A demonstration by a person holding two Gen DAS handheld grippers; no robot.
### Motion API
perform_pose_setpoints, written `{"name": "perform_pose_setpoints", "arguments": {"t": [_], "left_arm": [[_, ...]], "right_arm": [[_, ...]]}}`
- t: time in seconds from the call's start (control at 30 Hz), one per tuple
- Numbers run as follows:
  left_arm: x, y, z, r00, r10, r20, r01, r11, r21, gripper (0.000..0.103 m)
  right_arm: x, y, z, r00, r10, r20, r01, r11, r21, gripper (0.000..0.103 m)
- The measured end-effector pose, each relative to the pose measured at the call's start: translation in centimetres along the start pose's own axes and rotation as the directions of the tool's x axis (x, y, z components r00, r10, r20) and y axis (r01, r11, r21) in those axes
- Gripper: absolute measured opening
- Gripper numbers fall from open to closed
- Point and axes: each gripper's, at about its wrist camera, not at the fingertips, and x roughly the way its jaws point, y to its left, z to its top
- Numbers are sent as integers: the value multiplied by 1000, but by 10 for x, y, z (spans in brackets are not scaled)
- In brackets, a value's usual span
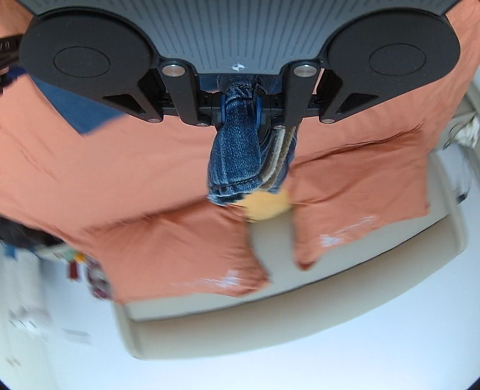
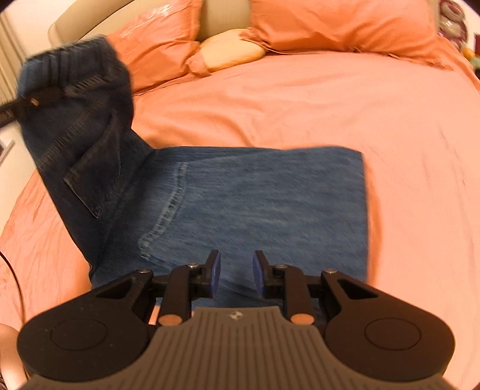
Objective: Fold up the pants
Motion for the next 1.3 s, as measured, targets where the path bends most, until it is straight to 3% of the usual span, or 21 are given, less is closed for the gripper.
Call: {"name": "perform_pose_setpoints", "arguments": {"t": [0.1,0.17,0.33,0.43,0.5,0.57,0.7,0.73,0.77,0.8,0.83,0.97,1.1,1.23,1.3], "left_arm": [[5,-56,-21,998,-51,-27,53,992,112,18],[9,-86,-38,990,-107,-91,120,982,148,18],[20,-130,-82,949,-192,-248,242,951,192,20],[23,-128,-87,917,-257,-306,316,934,164,33],[21,-118,-84,884,-342,-318,390,915,102,55],[20,-107,-78,832,-443,-334,472,882,4,66],[10,-76,-66,734,-594,-330,582,800,-146,68],[8,-67,-63,715,-622,-320,600,780,-176,68],[5,-58,-62,709,-635,-309,606,771,-194,68],[4,-48,-60,708,-638,-304,608,769,-198,68],[3,-38,-58,718,-626,-303,599,778,-189,68],[8,-1,-58,784,-534,-316,522,843,-131,68],[26,42,-72,820,-456,-347,435,889,-141,67],[42,83,-90,833,-411,-370,366,911,-188,65],[48,99,-99,830,-409,-379,345,911,-227,65]], "right_arm": [[-6,-22,-12,1000,-4,-7,5,999,41,21],[-8,-34,-21,1000,-5,-17,7,998,64,21],[-11,-58,-41,999,-22,-45,25,996,82,21],[-13,-69,-48,998,-25,-61,30,996,84,21],[-15,-72,-50,998,-22,-62,27,996,83,21],[-17,-74,-49,998,-16,-55,20,997,79,21],[-24,-68,-41,1000,14,-22,-12,996,83,21],[-26,-65,-39,1000,25,-13,-24,996,87,21],[-27,-63,-35,999,39,-4,-38,995,92,21],[-28,-61,-32,998,56,3,-56,994,99,21],[-28,-59,-28,997,74,11,-74,991,109,21],[-16,-44,-9,991,131,31,-134,980,145,21],[5,-26,15,990,136,38,-140,981,134,22],[30,-18,42,992,120,41,-125,983,137,22],[44,-18,53,993,112,38,-117,982,146,37]]}}
